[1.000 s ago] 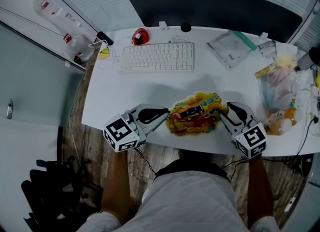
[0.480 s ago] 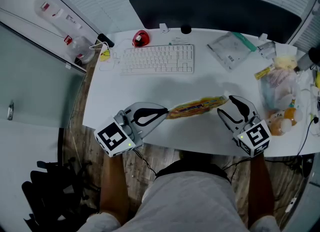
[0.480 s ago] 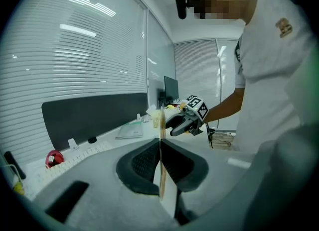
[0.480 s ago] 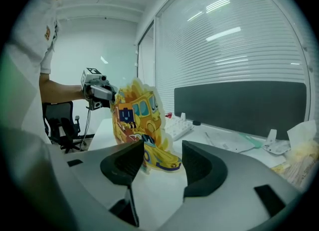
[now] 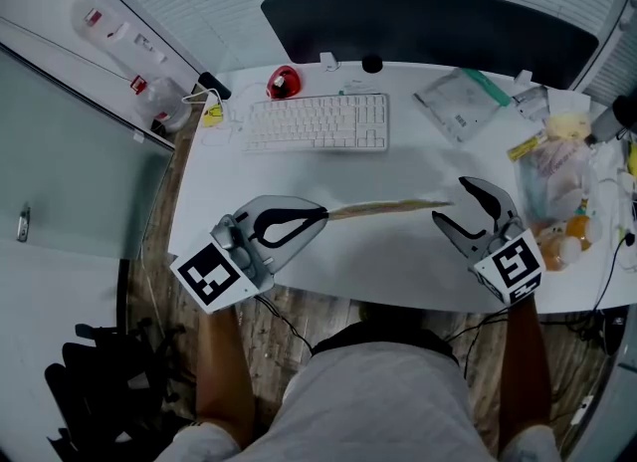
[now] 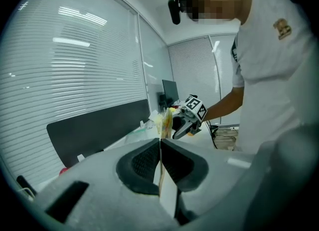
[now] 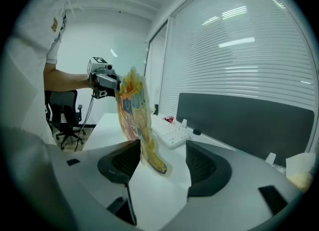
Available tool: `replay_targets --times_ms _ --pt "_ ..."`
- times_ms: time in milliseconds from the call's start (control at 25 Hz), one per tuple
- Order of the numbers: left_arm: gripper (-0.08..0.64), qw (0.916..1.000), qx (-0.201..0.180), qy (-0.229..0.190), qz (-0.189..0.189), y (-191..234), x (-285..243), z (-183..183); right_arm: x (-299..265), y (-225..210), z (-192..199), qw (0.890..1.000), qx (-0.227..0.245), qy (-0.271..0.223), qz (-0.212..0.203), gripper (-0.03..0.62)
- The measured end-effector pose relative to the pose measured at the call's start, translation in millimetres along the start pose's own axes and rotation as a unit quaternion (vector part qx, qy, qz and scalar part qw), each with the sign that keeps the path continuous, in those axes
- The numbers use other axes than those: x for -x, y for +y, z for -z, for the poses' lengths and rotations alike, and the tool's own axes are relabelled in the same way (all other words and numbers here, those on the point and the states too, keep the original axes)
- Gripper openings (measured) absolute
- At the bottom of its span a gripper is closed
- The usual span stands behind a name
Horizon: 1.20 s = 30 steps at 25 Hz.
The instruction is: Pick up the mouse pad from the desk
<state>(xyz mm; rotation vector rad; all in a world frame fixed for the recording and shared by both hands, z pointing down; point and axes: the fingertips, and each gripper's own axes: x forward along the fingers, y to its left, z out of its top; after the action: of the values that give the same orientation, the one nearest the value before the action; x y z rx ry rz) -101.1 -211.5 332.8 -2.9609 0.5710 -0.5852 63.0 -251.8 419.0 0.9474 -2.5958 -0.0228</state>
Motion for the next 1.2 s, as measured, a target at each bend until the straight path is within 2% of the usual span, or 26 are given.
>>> replay_targets --times_ms 320,480,600,800,840,920,960,1080,1200 --pt "0.021 0.9998 -0.01 -0.015 0.003 6.1 15.2 -13.1 -3.6 28.8 -17.3 0.996 0.015 -0.007 -0.088 0.241" --pt "0.021 0.9999 -0.002 -0.015 -0.002 8.3 14.7 -8.7 -1.5 35.6 -21.3 0.996 0.023 -0.01 -0.088 0.047" --pt "0.023 0.9995 0.005 -0.029 -0.013 13.8 15.7 -8.0 1.1 43.1 -24.3 0.994 0.017 -0.013 -0.104 0.019" --pt "0.025 0.9978 0.02 -0.048 -0.042 29.8 15.2 -3.0 8.1 51.2 -32.3 0.992 0.013 -0.02 -0.121 0.018" --pt "0.044 0.9975 0.026 -0.045 -0.047 32.5 14.6 0.3 9.6 52.3 -35.4 0.992 0.012 -0.025 -0.122 0.017" --pt "0.158 0.9973 0.037 -0.034 -0.053 35.7 12.0 9.0 13.4 53.3 -44.6 0.991 0.003 -0.04 -0.124 0.017" --pt "0.193 0.9973 0.043 -0.029 -0.052 36.1 10.1 13.6 15.6 53.0 -50.0 0.991 -0.003 -0.049 -0.126 0.017" --pt "0.228 0.9966 0.061 -0.03 -0.045 35.4 4.8 23.9 21.4 50.9 -65.2 0.988 -0.002 -0.075 -0.133 0.017" --pt "0.229 0.9941 0.084 -0.057 -0.04 33.5 4.2 23.5 25.7 49.1 -73.8 0.987 -0.002 -0.088 -0.135 0.017"
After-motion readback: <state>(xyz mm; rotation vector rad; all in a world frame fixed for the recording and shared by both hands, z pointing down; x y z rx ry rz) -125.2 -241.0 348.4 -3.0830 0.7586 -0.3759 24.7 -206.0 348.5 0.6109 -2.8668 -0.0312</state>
